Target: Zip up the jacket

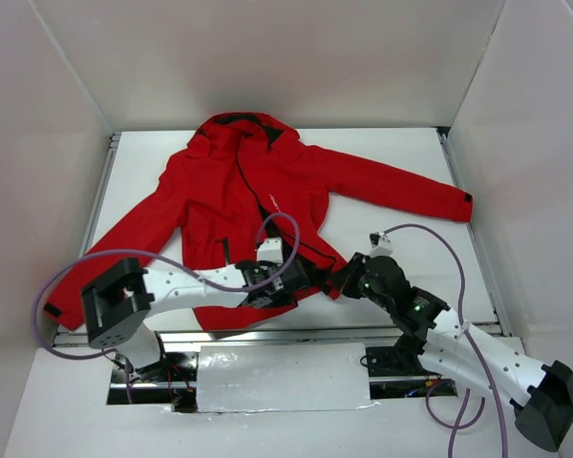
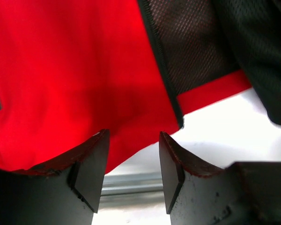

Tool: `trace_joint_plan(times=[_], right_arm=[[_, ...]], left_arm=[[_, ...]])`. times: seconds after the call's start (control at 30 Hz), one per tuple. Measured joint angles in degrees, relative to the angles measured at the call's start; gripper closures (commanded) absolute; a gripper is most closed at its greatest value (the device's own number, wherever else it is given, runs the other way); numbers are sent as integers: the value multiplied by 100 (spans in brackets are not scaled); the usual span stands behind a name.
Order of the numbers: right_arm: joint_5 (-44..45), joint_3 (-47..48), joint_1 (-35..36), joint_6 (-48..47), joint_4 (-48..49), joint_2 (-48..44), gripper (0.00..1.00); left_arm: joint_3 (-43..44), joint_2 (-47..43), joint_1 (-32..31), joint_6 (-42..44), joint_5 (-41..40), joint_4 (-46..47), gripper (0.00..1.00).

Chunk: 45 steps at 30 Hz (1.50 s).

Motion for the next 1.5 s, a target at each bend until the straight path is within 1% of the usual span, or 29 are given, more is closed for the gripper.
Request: trace_joint_plan(times=[0.1,0.33,0.67,0.97,1.3,1.5], right_arm=[[22,-2,0,0,-103,-125,100],[17,-46,0,0,-127,-240,100],[-63,-249,0,-2,-83,-348,100],[-164,-415,0,0,103,-280,100],[-232,-457,0,0,160,-304,100],[-269,-507,0,2,229,-179,100]], left_arm=[[393,437,0,-79,-42,-151,40],[780,909,-4,-127,-50,-411,40],[844,1257,-90,-369,-20,-577,34],[1294,1532,-229,-417,-63,-802,33],[1176,1534,-245,-560,-83,-730,35],[1034,1432,-267,-675,-155,-636,35]])
